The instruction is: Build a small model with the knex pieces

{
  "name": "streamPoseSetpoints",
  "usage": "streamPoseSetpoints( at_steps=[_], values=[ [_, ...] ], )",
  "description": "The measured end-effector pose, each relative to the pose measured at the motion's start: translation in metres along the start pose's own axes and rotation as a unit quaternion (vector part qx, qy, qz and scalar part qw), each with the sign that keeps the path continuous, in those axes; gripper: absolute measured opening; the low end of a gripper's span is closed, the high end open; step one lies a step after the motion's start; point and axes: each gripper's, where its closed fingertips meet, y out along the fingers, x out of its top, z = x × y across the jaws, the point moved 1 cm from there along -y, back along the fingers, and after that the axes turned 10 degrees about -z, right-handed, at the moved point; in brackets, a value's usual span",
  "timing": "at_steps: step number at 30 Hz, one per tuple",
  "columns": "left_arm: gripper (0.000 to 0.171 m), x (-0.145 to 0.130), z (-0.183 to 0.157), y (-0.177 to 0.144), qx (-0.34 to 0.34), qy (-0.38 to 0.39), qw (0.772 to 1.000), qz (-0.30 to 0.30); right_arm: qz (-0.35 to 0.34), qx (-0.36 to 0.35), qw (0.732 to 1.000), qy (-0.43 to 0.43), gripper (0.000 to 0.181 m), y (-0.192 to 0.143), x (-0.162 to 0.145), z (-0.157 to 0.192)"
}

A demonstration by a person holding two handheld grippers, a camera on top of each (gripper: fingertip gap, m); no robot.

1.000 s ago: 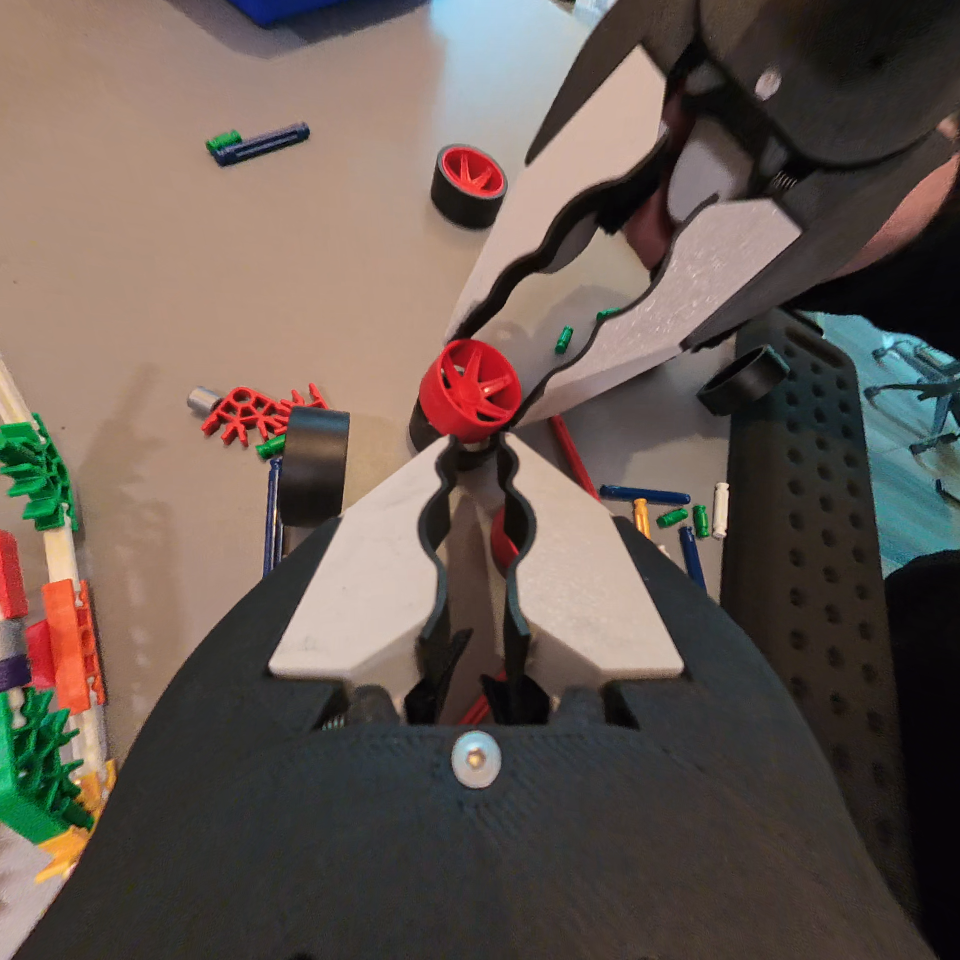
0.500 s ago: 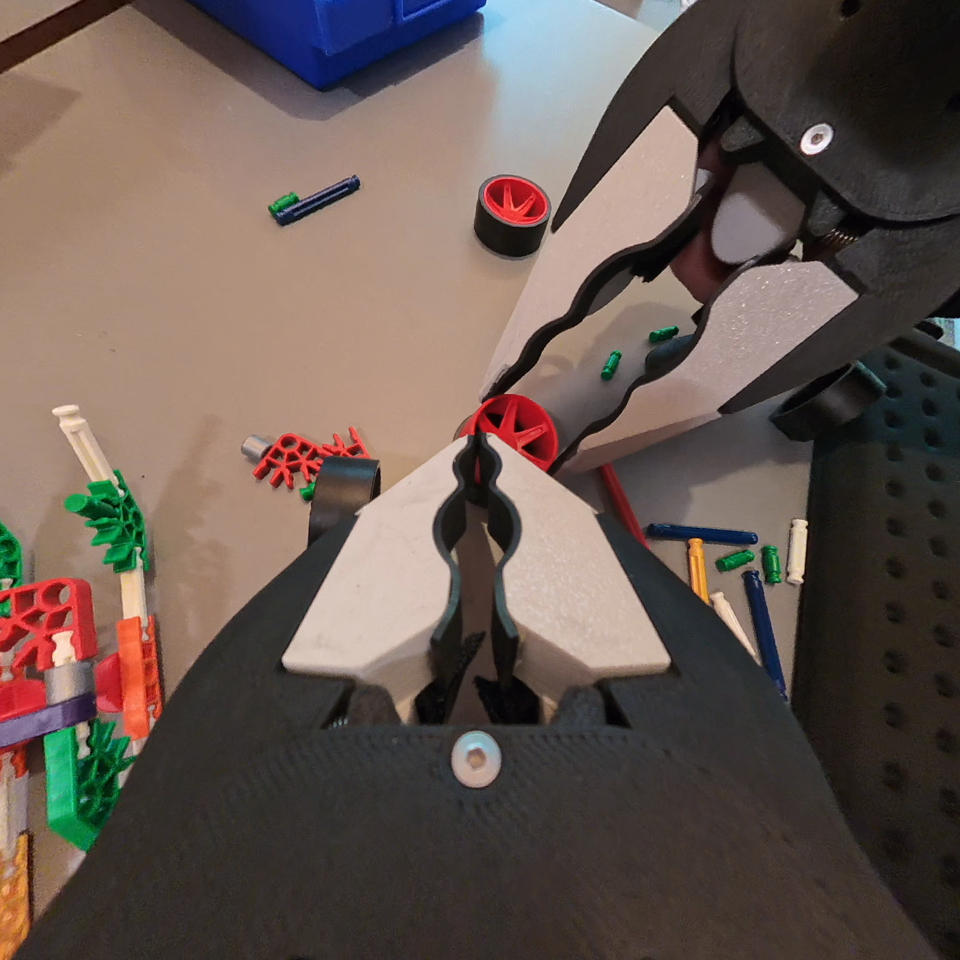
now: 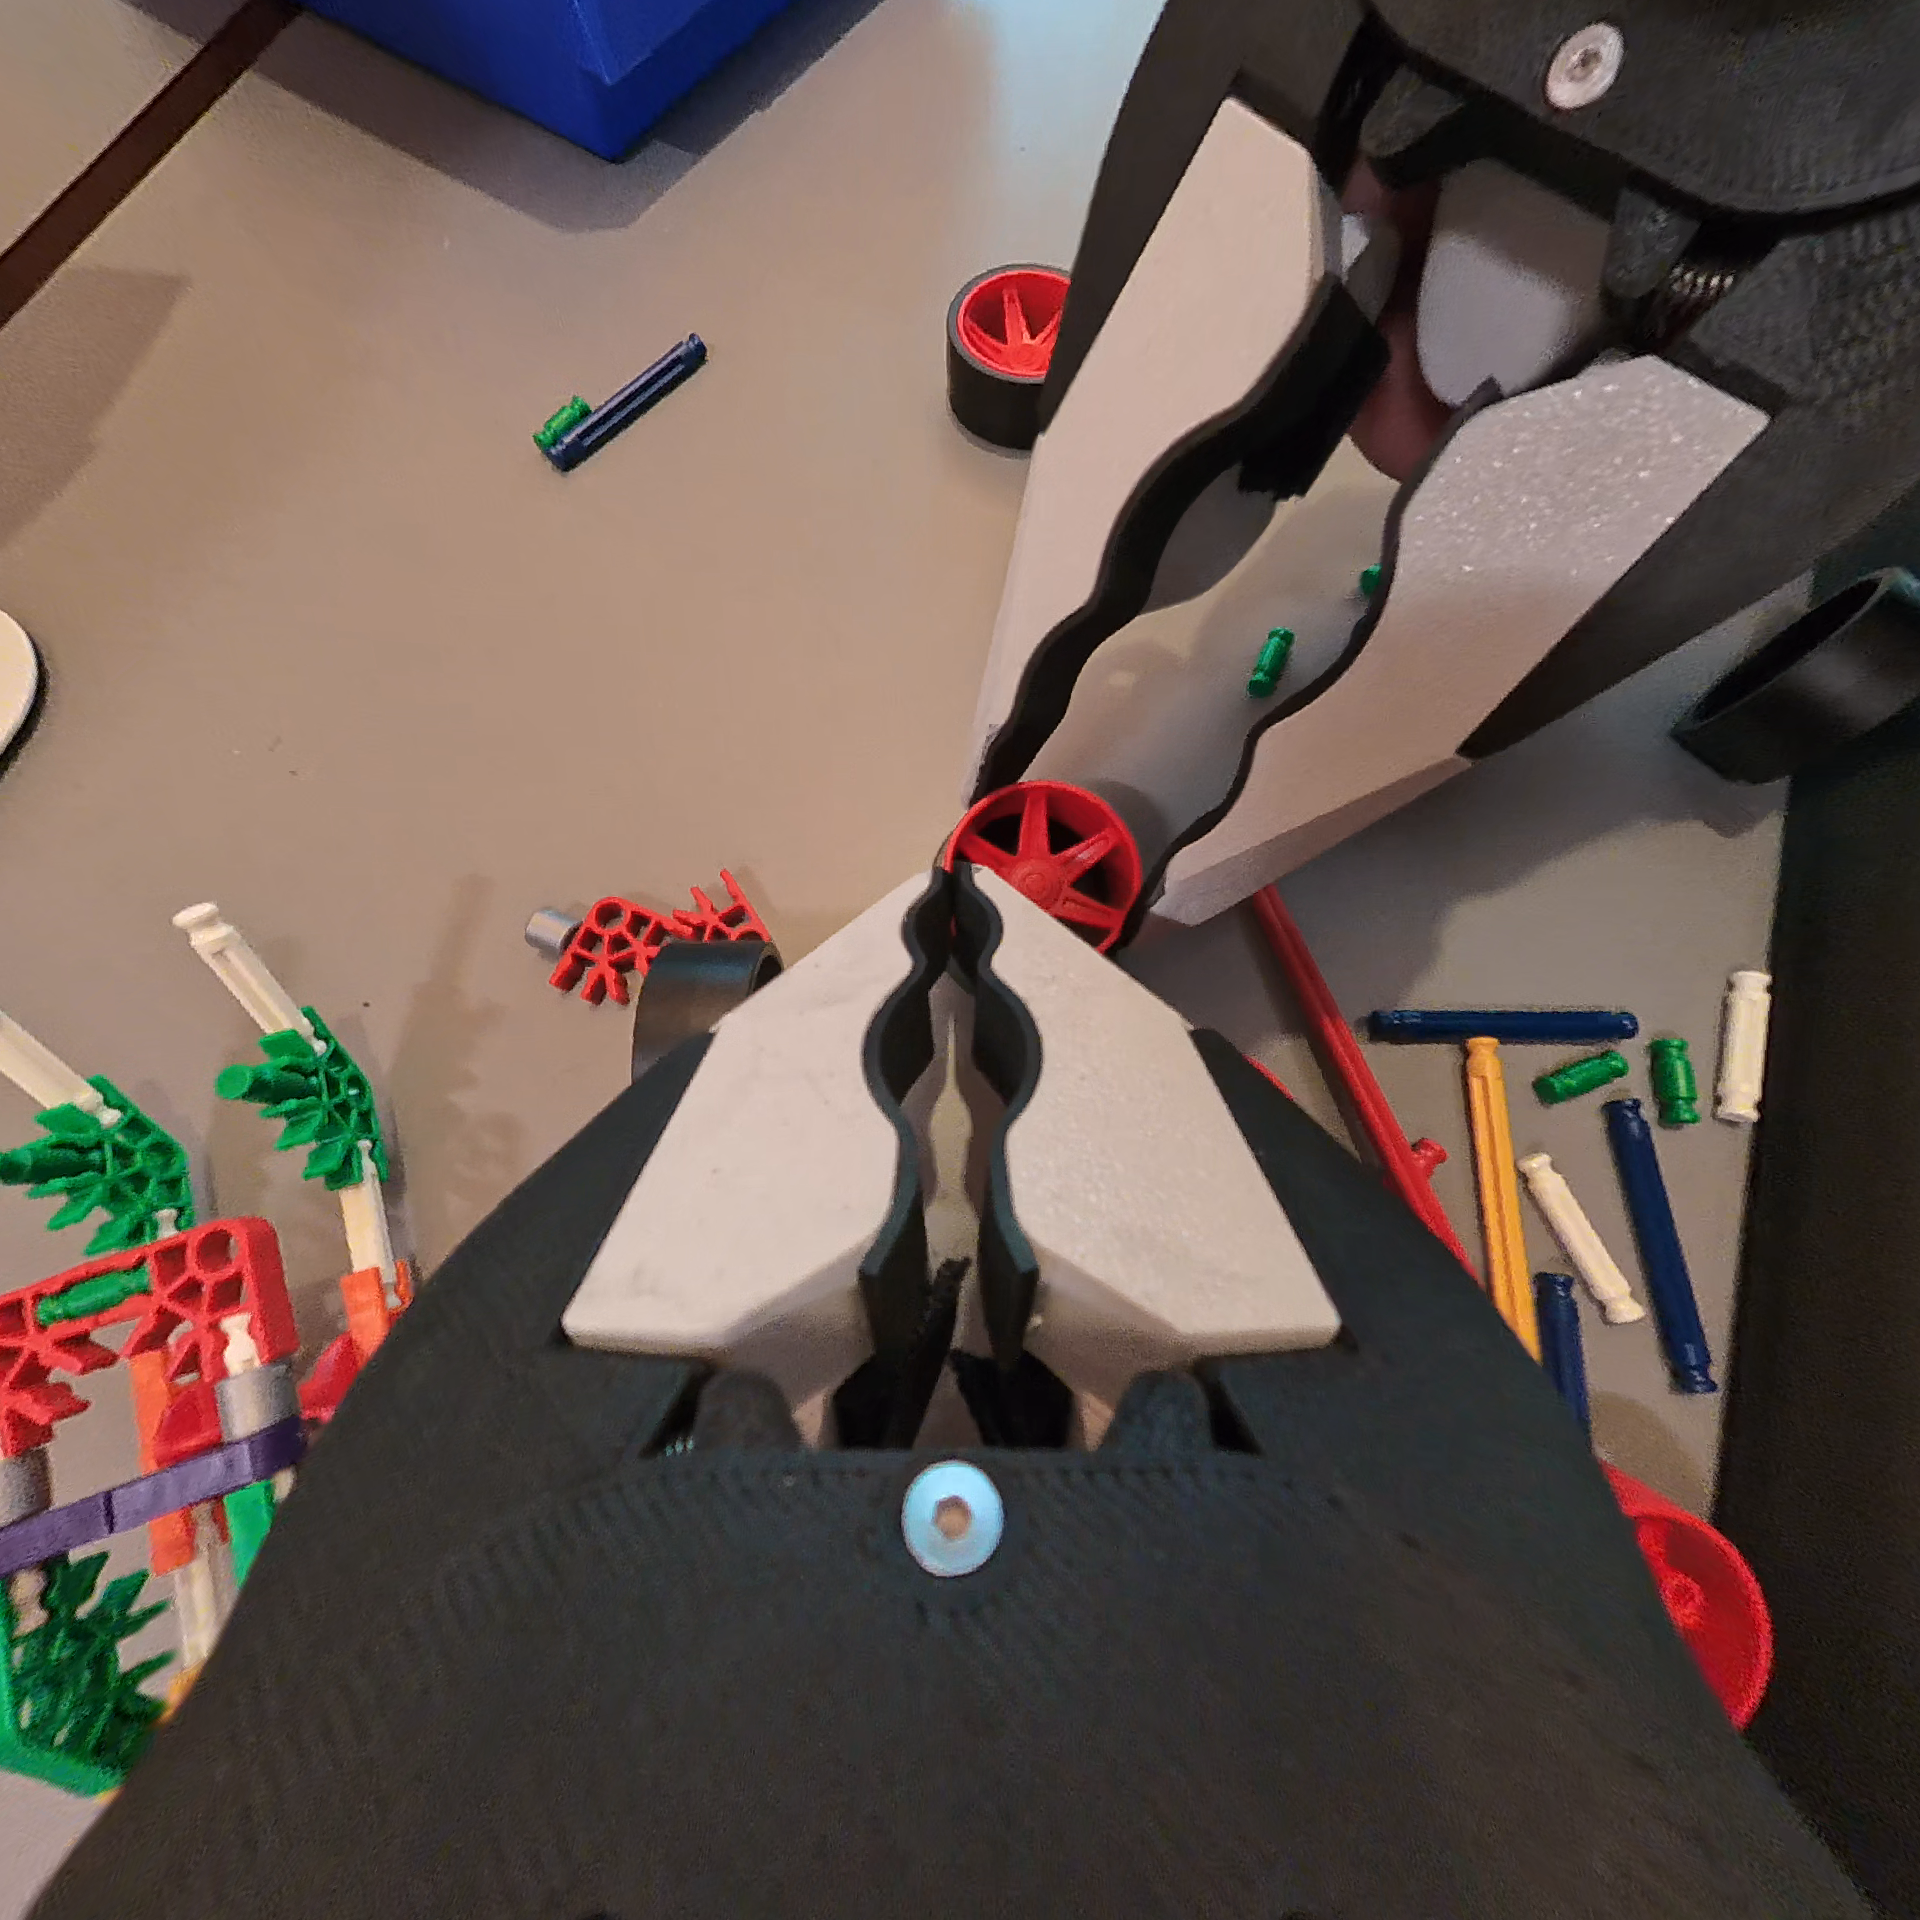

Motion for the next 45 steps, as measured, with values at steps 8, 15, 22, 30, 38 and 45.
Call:
streamPoseSetpoints(
  at_steps=[8,15,22,30,38,45],
  values=[
    [0.000,-0.002,-0.001,0.010,0.011,0.047,0.998,0.029,-0.021,0.012,0.999,0.031,0.034,0.003,-0.005,0.000],
    [0.000,0.005,0.010,-0.001,-0.002,0.001,1.000,0.014,-0.023,0.028,0.998,0.056,0.042,-0.007,0.003,0.006],
    [0.000,0.014,-0.009,-0.012,-0.057,0.065,0.996,0.016,-0.016,0.036,0.999,0.016,0.000,-0.020,0.016,0.006],
    [0.000,-0.011,-0.019,0.002,-0.077,0.115,0.986,0.089,0.059,0.028,0.998,-0.013,0.000,-0.001,-0.009,0.003],
    [0.000,-0.015,-0.021,0.008,-0.093,0.100,0.986,0.095,0.058,0.056,0.996,0.044,0.000,0.003,-0.012,0.003],
    [0.000,-0.019,-0.020,0.011,-0.089,0.080,0.989,0.086,0.069,0.089,0.989,0.098,0.000,0.007,-0.016,0.005]
  ],
)
